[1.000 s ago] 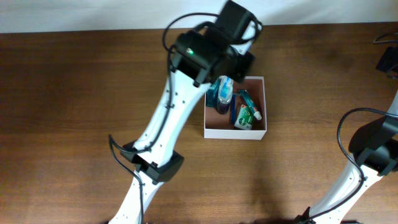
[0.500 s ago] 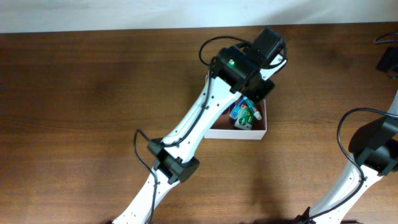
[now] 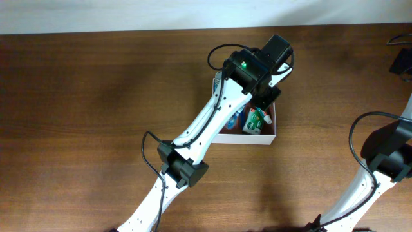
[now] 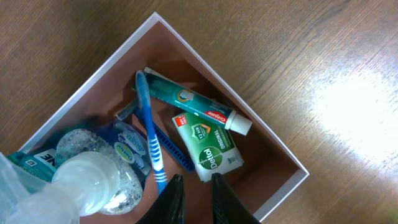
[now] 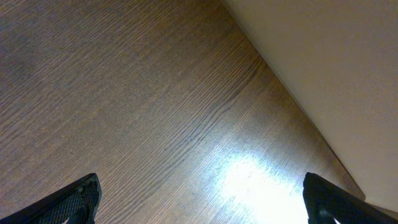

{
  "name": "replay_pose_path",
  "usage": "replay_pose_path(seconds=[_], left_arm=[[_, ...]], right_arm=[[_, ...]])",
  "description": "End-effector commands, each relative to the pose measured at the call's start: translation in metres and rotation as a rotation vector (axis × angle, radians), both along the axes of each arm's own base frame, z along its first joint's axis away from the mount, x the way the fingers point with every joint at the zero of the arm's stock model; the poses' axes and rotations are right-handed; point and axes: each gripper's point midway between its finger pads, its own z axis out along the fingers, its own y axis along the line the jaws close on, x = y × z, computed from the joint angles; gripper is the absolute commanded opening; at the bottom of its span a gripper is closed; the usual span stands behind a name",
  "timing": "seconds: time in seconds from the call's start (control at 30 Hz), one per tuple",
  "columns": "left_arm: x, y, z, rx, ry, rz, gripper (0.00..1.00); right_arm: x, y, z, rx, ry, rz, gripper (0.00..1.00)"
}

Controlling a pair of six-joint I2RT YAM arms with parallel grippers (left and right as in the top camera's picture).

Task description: Pack container

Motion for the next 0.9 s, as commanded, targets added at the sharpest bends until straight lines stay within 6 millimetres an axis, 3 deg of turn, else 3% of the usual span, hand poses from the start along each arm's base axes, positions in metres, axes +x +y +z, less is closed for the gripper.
replay_pose_path(seconds=[0.0, 0.17, 0.23, 0.33, 0.53, 0.67, 0.87], left_arm=[[0.007, 0.010, -0.012, 0.039, 0.012, 0.009, 0.18], [0.013, 0.013, -0.008, 0.026, 0.001, 0.021, 0.38], [0.015, 0.014, 0.000, 0.013, -0.013, 0.026, 0.66], [0.017, 0.020, 0.025, -0.020, -0.048, 0.037, 0.99], [0.023, 0.046, 0.108, -0.132, -0.193, 0.084, 0.99], [0.032, 0.089, 0.162, -0.151, -0.318, 0.223, 0.99], [0.031, 0.136, 0.211, -0.205, -0.402, 0.303, 0.99]], right_arm=[[-0.002, -0.002, -0.001, -0.014, 0.014, -0.012, 0.99], [-0.002, -0.002, -0.001, -0.014, 0.014, -0.012, 0.99], [-0.002, -0.002, -0.001, -0.014, 0.014, -0.012, 0.99], [-0.002, -0.002, -0.001, -0.014, 0.014, -0.012, 0.99], [-0.002, -0.002, -0.001, -0.014, 0.014, -0.012, 0.99], [-0.002, -0.002, -0.001, -0.014, 0.014, -0.012, 0.99], [-0.002, -0.002, -0.001, -0.014, 0.014, -0.012, 0.99]])
